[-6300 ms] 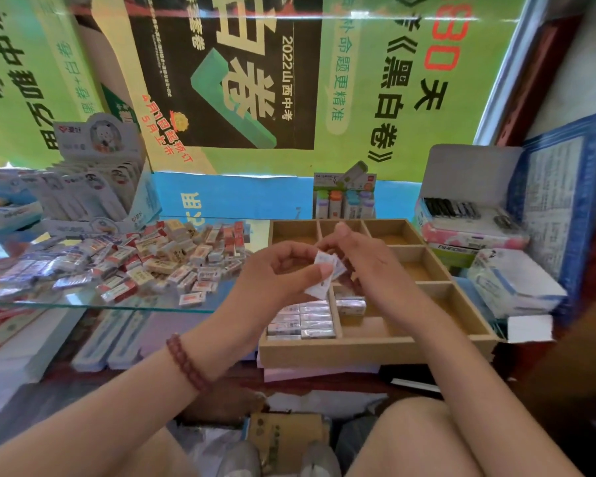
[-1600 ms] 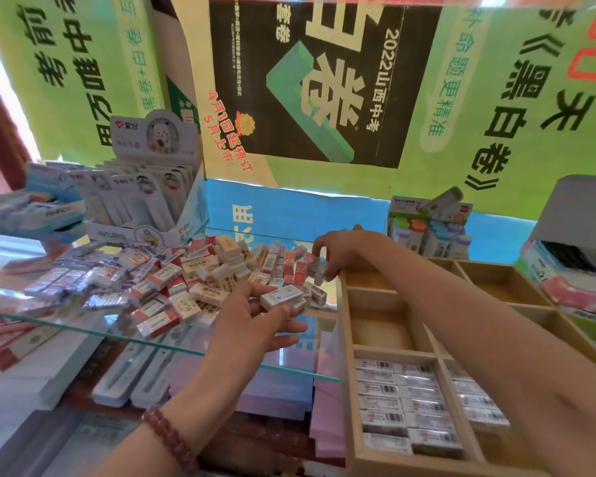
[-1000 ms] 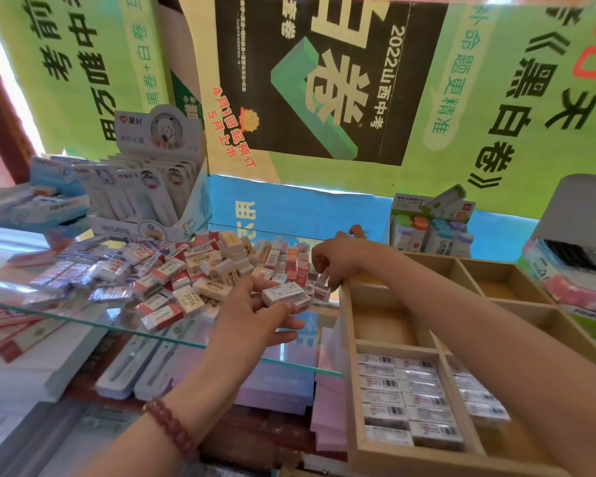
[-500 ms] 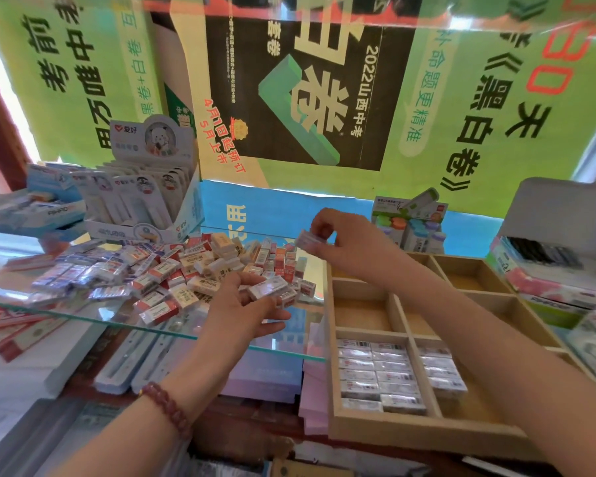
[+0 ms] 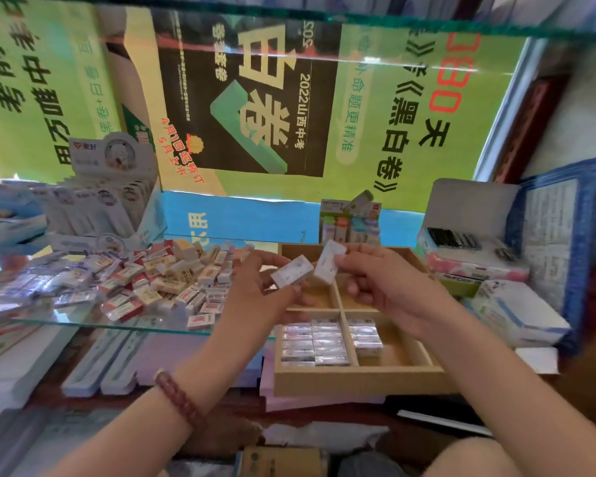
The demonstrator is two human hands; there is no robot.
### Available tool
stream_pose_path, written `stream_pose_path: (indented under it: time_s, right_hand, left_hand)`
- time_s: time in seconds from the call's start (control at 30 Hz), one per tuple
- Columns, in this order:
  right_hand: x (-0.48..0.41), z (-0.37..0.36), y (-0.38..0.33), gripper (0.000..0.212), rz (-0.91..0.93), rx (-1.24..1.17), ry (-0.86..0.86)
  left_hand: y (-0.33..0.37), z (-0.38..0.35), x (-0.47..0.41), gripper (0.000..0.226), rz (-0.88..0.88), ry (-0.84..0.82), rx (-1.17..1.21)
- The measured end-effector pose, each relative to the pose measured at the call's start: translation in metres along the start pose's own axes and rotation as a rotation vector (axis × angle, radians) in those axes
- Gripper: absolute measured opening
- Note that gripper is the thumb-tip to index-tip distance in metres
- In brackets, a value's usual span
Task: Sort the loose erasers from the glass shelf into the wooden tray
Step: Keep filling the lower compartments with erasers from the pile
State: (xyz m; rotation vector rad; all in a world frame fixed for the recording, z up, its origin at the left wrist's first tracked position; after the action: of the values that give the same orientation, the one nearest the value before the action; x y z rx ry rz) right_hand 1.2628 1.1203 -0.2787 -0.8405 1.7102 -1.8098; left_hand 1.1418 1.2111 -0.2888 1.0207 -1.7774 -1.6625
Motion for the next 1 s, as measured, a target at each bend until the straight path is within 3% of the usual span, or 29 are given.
stream_pose_path:
  time_s: [0.23,0.4,0.77,1.0]
  right_hand:
    - [0.006,0.014,0.029,0.006,-0.075,-0.222,0.022]
    - [0.011,0.017,0.025,0.011,-0.034,-0.277,-0.035]
    - [0.007,0.036,0.034,0.014,0.009,-0.013,-0.034]
    - [0.007,0.056,0.024,0.037,0.302,0.545,0.025]
  left_hand:
    - [-0.007,-0.015,0.002,0.029,-0.026,-0.004,-0.084]
    - [-0.017,-0.023,-0.001,0.03,-0.028,-0.047,-0.219]
    - [-0.02,-0.051,-0.001,0.02,-0.143,-0.155,-0.236]
    - [-0.03,-0.066,-0.003,0.022,-0.38,-0.318,-0.571]
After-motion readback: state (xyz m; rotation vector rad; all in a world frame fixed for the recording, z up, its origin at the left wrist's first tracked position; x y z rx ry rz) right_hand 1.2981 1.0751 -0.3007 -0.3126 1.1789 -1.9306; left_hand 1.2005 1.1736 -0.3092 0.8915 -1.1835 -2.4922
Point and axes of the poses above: each hand's wrist, its own x-axis away from the middle knuckle, its own z-axis out of the back of the hand, y = z × x, the point moved 7 cm from there along -x, towards the middle knuckle, and after that the axes turned 9 degrees about y, right-handed, at the moved point
